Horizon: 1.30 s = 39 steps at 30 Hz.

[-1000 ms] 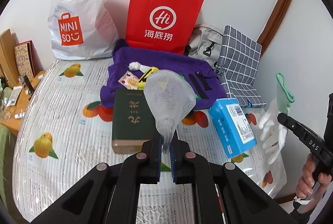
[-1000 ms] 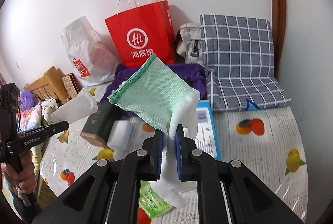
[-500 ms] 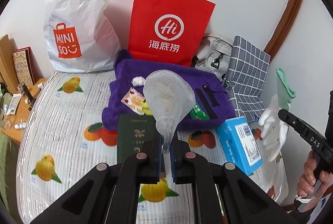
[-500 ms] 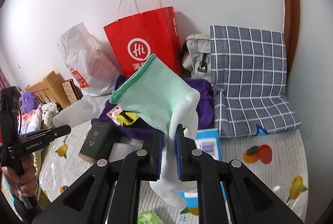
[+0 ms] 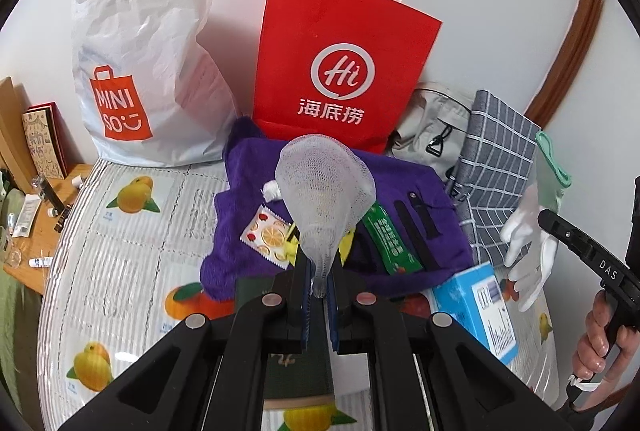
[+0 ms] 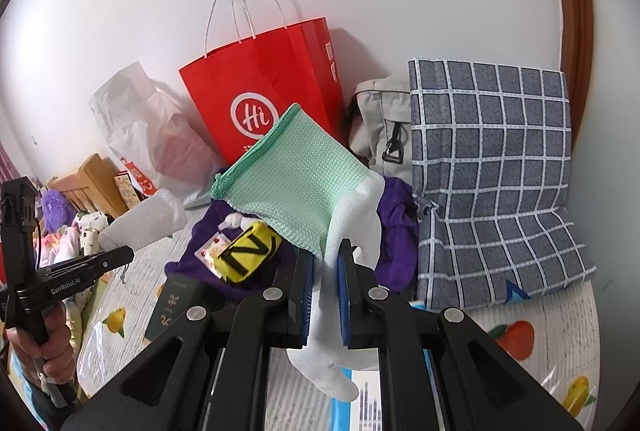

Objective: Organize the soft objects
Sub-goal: 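Carry the mesh bag in the left tool and the glove in the right tool toward the towel, then open the left tool to drop the mesh bag while the right tool releases the glove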

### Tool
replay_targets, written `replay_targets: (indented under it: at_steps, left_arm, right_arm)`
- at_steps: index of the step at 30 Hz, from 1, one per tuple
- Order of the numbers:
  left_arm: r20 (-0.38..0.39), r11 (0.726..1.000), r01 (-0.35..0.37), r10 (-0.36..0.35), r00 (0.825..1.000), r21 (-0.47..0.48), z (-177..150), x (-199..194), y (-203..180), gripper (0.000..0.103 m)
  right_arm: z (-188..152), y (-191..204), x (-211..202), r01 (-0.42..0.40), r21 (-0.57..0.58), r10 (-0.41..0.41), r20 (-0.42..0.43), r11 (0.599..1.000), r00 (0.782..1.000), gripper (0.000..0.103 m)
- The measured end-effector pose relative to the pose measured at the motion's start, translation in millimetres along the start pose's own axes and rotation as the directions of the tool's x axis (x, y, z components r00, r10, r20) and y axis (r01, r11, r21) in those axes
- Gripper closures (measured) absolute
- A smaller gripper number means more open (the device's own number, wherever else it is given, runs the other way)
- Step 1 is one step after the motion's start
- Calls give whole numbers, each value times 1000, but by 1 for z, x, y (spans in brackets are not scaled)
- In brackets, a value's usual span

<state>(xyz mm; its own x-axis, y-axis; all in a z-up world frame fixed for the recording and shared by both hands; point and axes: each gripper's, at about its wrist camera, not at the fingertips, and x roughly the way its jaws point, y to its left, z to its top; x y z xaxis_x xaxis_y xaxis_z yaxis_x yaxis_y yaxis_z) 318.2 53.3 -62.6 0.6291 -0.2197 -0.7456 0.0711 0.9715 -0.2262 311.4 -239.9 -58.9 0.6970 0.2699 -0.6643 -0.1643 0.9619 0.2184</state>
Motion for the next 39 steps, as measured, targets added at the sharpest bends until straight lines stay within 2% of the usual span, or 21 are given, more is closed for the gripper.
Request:
replay_targets:
  at_steps: [11,28,32,34,37,39]
  left_arm:
    - [-13,1000,-7,7,1000,-17,26,34,4,96]
    - [-27,999,32,-33,999,-32,61,83,-5,96]
    - [-29,1000,-13,13,999,-11,63,94,-5,96]
    - [-37,1000,12,-12,999,-6,64,99,-4,96]
    - [-49,999,-35,35,998,-1,66,113,-1,96]
    - [-77,1000,-24,23,997,-11,65,123,3,96]
  right_arm:
    - [23,-2,42,-18,-9,18,-9,1000,1000,92]
    - [45,-18,98,-9,9,9,-39,1000,999,92]
    - [44,-20,117,-1,2,1,-63,1000,998,92]
    - [42,-21,126,1,2,-1,-75,1000,997,92]
    - [40,-21,142,4,-15,-5,-107,1000,994,92]
    - [38,-20,150,2,-29,-5,-118,1000,993,92]
